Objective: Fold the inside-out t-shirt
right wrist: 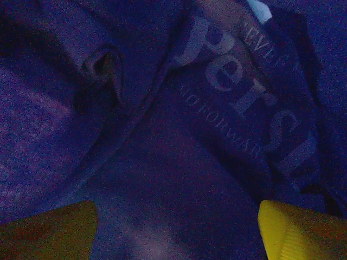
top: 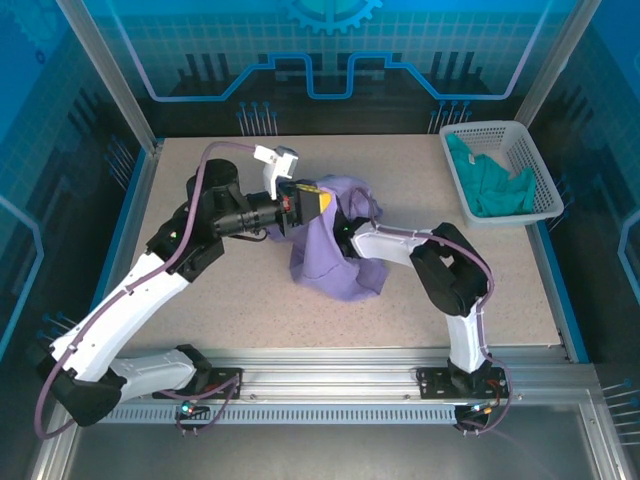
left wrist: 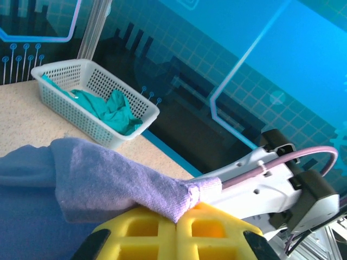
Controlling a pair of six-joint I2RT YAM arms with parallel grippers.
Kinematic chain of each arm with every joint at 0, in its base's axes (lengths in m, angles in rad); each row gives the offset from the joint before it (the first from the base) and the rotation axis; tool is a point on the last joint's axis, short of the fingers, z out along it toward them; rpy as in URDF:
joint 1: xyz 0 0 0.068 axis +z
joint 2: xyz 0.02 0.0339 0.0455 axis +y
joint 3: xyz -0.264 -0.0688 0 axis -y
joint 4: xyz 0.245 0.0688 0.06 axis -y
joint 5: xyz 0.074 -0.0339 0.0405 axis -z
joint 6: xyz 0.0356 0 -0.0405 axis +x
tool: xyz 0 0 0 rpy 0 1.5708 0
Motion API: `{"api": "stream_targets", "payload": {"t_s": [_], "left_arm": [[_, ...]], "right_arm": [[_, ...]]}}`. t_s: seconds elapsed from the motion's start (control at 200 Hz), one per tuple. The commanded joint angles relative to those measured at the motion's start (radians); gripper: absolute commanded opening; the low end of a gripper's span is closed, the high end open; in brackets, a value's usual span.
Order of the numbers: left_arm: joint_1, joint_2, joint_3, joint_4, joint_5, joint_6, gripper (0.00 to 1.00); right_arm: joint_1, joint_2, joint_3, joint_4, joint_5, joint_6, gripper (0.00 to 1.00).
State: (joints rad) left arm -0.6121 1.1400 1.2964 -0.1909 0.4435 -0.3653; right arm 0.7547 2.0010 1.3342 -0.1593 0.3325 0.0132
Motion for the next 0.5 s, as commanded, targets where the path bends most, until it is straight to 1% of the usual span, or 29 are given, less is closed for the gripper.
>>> {"api": "stream_targets", "payload": {"t_s": [0.0,0.23,0.39,0.495], "left_arm": [[-0.002,-0.016,0.066,0.097,0.063,-0.015,0.0],[-0.001,-0.005,0.129,0.121,0.078,-0.014,0.0],[-0.001,-0.007,0.2,0.111,0.055,0.022,0.0],[0.0,-0.009,0.238,0.096,0.003,0.059,0.0]], "right_arm": [[-0.02,0.045,0.073,-0.094,-0.006,-0.003,0.8],[-0.055,0.092,0.172,-0.227,0.008,0.011,0.83],[-0.094,0.122,0.204,-0.322,-0.015,0.022,0.85],[-0.117,0.148,0.232,-0.383,-0.041,0.027,0.85]]}}
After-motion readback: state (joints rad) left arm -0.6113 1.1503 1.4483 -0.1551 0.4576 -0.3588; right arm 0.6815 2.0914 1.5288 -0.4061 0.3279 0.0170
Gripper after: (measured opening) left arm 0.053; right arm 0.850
